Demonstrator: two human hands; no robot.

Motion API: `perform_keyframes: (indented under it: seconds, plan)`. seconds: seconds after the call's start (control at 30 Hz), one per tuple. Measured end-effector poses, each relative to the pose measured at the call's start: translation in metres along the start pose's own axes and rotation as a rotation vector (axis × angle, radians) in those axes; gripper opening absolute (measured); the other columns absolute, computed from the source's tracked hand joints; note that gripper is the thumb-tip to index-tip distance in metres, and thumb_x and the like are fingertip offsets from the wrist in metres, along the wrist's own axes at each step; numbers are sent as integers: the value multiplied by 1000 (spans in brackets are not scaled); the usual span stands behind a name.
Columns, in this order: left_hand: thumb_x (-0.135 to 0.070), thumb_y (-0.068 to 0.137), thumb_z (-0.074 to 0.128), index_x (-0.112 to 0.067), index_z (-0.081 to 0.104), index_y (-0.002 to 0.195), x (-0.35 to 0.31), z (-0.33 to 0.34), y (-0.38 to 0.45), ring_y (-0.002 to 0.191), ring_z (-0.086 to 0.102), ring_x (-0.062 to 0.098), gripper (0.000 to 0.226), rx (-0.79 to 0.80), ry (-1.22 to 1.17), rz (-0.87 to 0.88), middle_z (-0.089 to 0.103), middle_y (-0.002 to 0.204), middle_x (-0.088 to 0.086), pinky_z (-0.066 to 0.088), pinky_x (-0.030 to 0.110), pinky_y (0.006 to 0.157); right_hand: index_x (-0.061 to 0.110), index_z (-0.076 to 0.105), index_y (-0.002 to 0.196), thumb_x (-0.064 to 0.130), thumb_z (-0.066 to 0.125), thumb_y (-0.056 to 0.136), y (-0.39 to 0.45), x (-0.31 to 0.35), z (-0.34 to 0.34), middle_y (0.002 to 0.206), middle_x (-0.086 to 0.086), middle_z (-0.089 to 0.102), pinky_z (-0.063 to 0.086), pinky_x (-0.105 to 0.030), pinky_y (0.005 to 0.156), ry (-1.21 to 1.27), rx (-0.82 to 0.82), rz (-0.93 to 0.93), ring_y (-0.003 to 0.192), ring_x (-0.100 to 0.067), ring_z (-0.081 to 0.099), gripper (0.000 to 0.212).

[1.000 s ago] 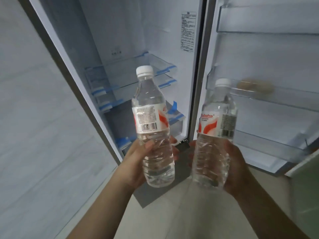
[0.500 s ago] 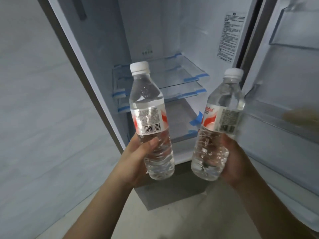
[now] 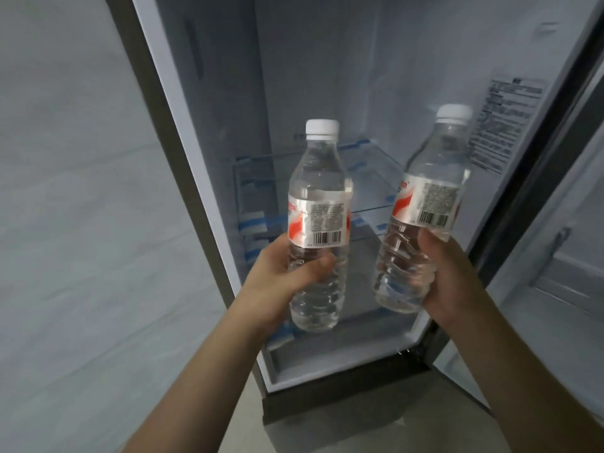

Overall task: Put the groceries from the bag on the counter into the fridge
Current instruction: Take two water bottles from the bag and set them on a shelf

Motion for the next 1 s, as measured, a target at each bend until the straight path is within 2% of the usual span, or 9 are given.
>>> perform_keyframes:
  seconds: [0.07,0.17,0.3,0.5,0.63,0.73,0.83,0.9,1.0]
  plan:
    - [-18,79,77,-14,68,112,-3,-5,18,96,71,23,35,-6,-15,10,74,103,7,53,28,80,22,68,105,53,88,50,15,6,4,91,-4,71,57,-33,69,-83,-22,-45,84,-21,69,66]
    - [-17,74,78,-15,70,108,-9,-16,46,94,72,20,36,-48,-29,29,76,99,4,53,24,77,22,66,110,54,85,57,35,12,6,99,-1,72,55,-31,73,-210,-51,-96,92,-20,69,65]
    - [-19,63,87,-15,68,113,-15,-28,81,94,72,21,54,-135,12,31,76,101,3,55,37,82,24,63,116,23,77,74,63,25,1,107,2,73,53,-27,75,-320,-94,-150,98,-17,69,44]
    - [-21,70,86,-22,68,105,-5,-37,133,88,73,16,40,-290,105,27,76,95,-2,59,41,81,20,61,119,21,79,70,118,28,-9,106,4,73,54,-25,73,-426,-108,-178,96,-13,70,52]
    - [-29,60,88,-22,69,109,5,-35,166,92,72,14,53,-396,141,52,76,99,-3,57,43,86,33,60,113,19,81,72,162,25,-14,103,18,71,53,-15,67,-548,-120,-212,92,2,67,48]
    - [-39,50,85,-22,68,109,6,-39,188,92,72,15,63,-479,170,85,75,101,-2,57,46,87,35,59,116,28,81,72,194,16,-20,107,16,70,55,-28,80,-570,-111,-213,96,0,66,50]
    - [-34,54,86,-26,68,106,6,-43,207,91,72,13,55,-517,208,108,75,101,-3,58,44,86,31,59,120,27,81,74,218,8,-23,111,9,71,55,-41,86,-527,-72,-208,100,-10,68,51]
    - [-30,58,86,-27,69,103,10,-49,216,90,72,12,48,-537,222,108,75,100,-2,58,44,85,28,60,119,24,82,74,230,3,-25,111,6,71,56,-43,86,-524,-57,-210,100,-12,68,50]
    - [-35,59,86,-29,67,104,22,-59,225,91,71,11,50,-567,229,78,74,102,-4,58,45,85,24,60,120,23,81,74,243,-6,-28,109,8,72,57,-37,85,-533,-52,-207,98,-7,68,50]
Point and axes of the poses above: each hand's wrist, its own y-axis towards the middle knuckle, its own z-axis out of the palm, x = y × z, the point moved 8 cm from there along y, towards the middle knuckle
